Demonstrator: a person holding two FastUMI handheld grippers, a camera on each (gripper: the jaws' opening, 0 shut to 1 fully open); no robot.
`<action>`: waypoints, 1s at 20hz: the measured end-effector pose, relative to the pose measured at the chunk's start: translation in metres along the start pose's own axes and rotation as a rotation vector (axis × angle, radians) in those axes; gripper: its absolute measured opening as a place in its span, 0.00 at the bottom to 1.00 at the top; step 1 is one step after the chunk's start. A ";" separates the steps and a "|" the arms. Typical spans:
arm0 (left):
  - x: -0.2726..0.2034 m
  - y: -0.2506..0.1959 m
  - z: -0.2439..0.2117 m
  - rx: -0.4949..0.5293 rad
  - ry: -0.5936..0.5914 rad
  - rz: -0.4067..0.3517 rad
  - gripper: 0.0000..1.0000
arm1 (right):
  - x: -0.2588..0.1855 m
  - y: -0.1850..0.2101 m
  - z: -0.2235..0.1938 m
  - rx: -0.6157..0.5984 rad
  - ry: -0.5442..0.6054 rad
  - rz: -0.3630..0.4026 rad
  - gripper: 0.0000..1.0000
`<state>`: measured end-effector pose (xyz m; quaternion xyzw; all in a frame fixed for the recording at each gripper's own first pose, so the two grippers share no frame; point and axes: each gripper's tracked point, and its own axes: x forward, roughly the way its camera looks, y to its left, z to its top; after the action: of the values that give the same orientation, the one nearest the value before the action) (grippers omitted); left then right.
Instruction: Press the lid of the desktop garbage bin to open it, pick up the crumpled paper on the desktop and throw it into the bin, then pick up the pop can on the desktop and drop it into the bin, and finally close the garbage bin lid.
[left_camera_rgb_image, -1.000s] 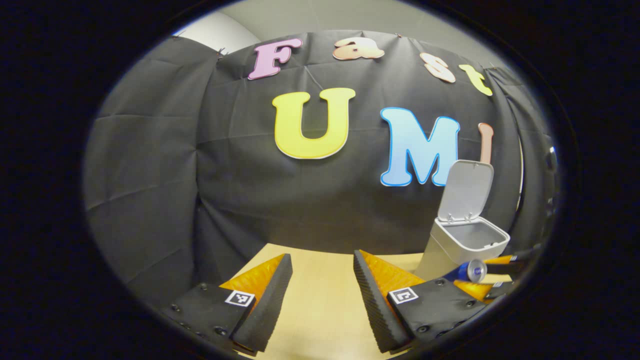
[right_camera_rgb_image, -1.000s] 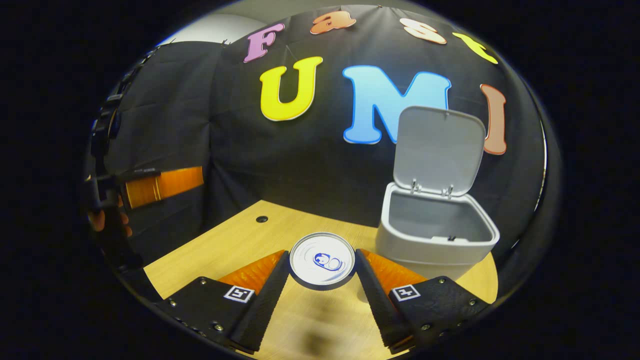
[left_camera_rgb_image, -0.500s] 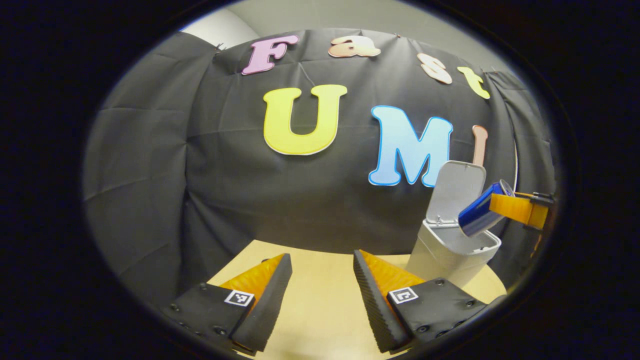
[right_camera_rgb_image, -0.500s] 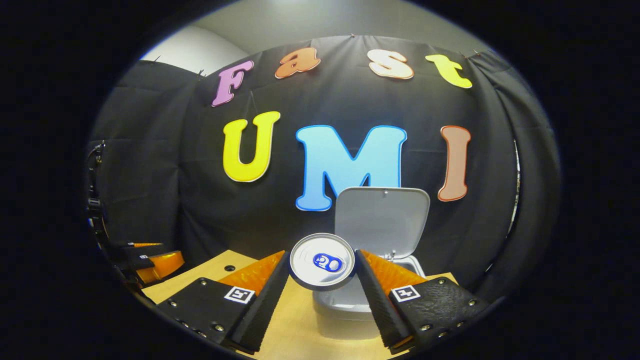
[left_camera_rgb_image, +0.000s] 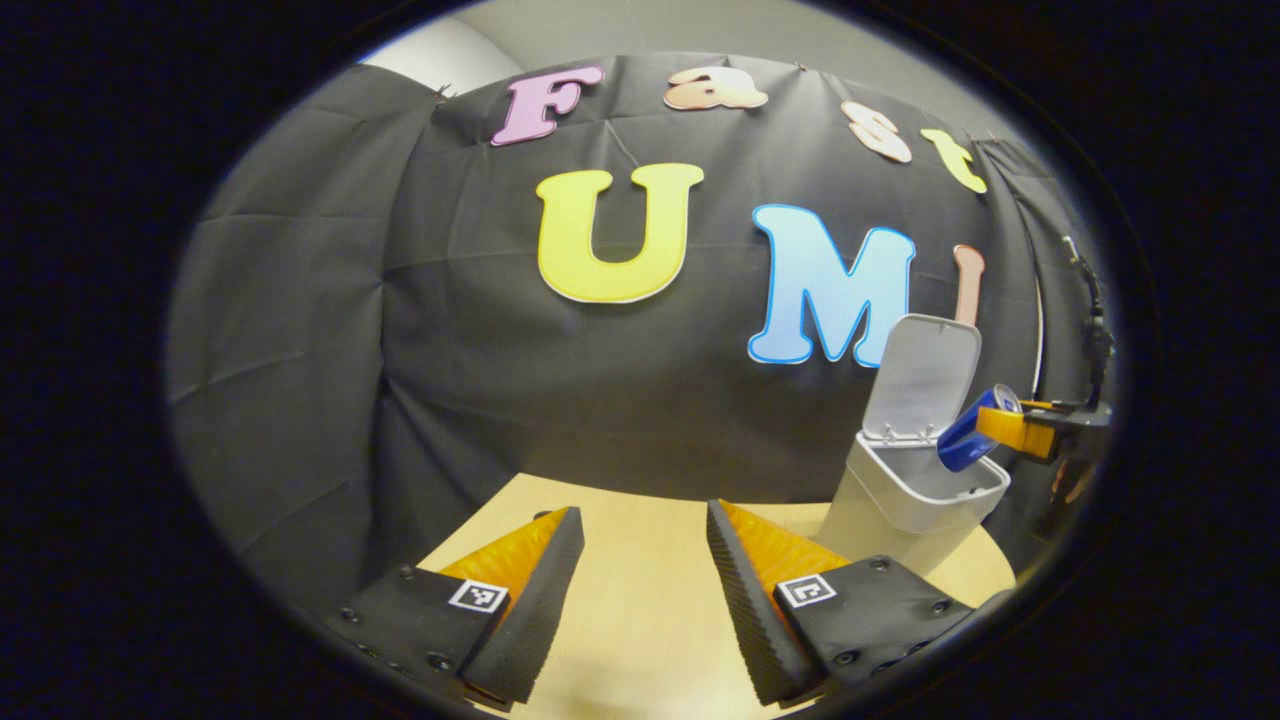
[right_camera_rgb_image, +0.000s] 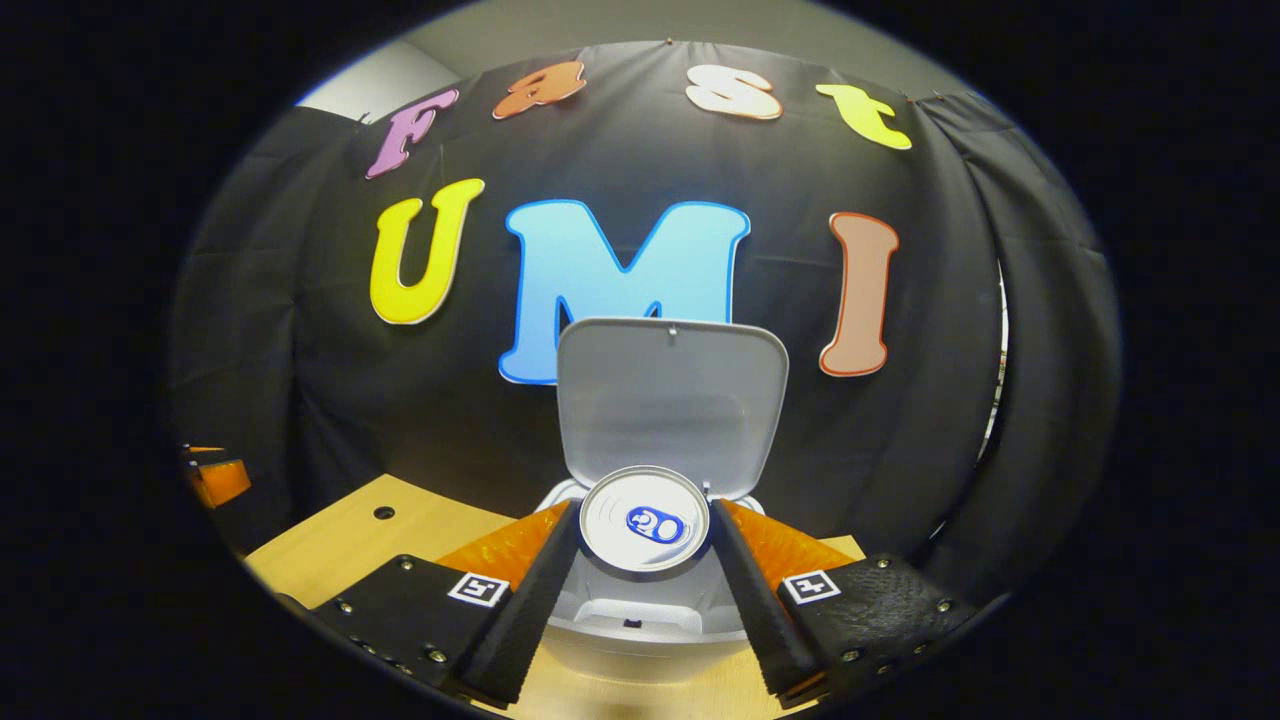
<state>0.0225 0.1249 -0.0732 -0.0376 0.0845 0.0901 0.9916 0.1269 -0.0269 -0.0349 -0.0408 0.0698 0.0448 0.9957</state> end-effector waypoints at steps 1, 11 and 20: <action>-0.001 0.004 -0.002 0.001 0.002 0.007 0.83 | 0.005 -0.005 -0.009 0.005 0.023 -0.005 0.84; 0.005 0.013 -0.020 -0.001 0.047 0.038 0.84 | 0.047 -0.028 -0.067 0.059 0.159 -0.031 0.85; 0.012 0.006 -0.029 -0.014 0.067 0.033 0.84 | 0.053 -0.022 -0.069 0.062 0.167 -0.019 0.85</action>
<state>0.0279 0.1305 -0.1039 -0.0463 0.1175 0.1056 0.9863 0.1718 -0.0505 -0.1090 -0.0144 0.1537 0.0297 0.9876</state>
